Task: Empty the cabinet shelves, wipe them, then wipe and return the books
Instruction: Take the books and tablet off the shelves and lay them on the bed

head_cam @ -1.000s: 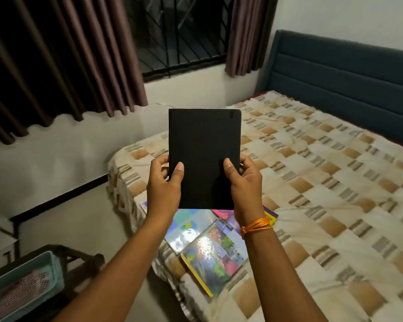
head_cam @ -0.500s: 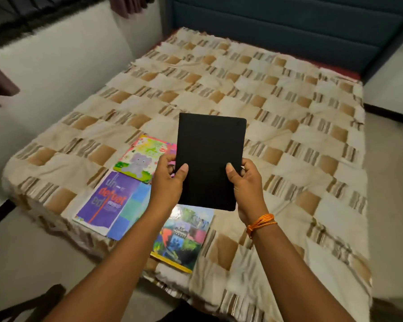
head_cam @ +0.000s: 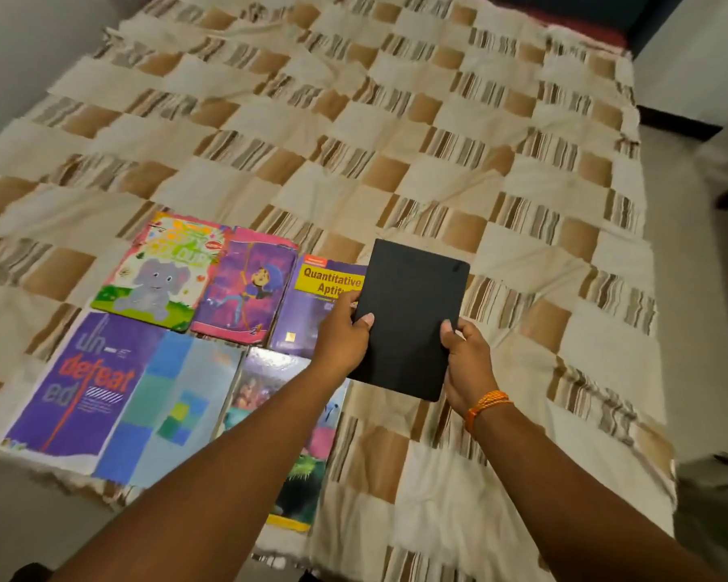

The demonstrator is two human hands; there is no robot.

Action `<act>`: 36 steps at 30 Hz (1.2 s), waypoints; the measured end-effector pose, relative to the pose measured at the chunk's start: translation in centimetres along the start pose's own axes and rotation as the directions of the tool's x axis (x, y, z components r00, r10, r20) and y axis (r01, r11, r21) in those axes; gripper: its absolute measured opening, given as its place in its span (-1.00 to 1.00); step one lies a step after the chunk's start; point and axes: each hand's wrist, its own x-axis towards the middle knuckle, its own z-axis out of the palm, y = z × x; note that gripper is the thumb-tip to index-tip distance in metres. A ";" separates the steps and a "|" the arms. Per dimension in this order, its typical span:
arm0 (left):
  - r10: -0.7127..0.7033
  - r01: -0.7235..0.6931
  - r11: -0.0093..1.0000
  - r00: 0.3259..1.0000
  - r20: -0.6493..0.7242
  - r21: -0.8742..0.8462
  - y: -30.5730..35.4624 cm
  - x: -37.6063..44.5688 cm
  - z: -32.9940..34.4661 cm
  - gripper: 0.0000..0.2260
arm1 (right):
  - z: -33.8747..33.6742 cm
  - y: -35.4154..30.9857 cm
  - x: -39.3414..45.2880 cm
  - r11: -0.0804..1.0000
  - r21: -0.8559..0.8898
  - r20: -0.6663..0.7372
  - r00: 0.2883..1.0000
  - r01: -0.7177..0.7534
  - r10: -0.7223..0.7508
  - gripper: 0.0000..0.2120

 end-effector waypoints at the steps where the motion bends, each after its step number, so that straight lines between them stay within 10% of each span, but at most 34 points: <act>1: -0.020 0.020 1.000 1.000 0.012 0.020 -1.4 1.9 1.8 -0.69 | -0.6 1.5 2.4 1.000 -0.006 -0.007 1.000 -0.022 0.022 -0.87; 22: -0.137 0.157 0.847 0.988 -0.077 0.508 -13.3 9.9 14.1 -0.40 | -0.6 13.9 16.1 0.707 -0.700 -0.142 0.990 -0.100 0.000 -0.66; 30: -0.177 0.159 0.935 0.984 0.031 0.316 -10.1 9.6 11.8 -0.47 | 0.0 10.6 15.0 0.663 -0.742 -0.153 0.988 -0.102 -0.018 -0.60; 36: -0.141 0.138 0.981 0.990 0.010 0.140 -4.6 7.8 7.5 -0.52 | 1.1 4.7 11.0 0.830 -0.557 -0.059 0.996 0.020 -0.064 -0.69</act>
